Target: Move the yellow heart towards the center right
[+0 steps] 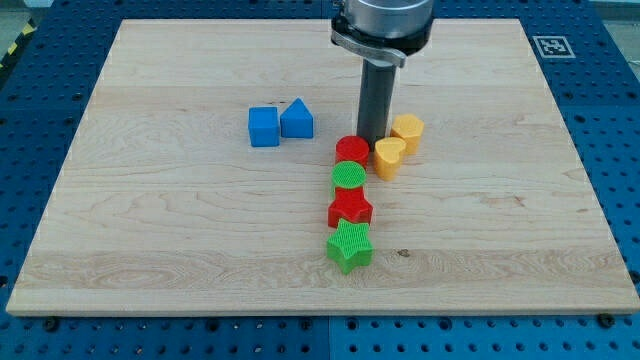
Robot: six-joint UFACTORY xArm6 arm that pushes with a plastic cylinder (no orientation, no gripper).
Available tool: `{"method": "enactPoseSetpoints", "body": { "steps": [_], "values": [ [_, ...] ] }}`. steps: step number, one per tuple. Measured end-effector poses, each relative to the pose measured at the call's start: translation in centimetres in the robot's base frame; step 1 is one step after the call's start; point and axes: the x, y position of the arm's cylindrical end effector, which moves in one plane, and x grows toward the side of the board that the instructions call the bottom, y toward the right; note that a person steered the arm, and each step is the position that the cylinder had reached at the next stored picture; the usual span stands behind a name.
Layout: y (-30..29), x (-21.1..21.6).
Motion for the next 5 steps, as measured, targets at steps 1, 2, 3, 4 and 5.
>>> {"method": "enactPoseSetpoints", "body": {
  "steps": [1, 2, 3, 4, 5],
  "values": [
    [0.4, 0.8],
    [0.4, 2.9],
    [0.4, 5.0],
    [0.4, 7.7],
    [1.9, 8.1]
  ]
}}
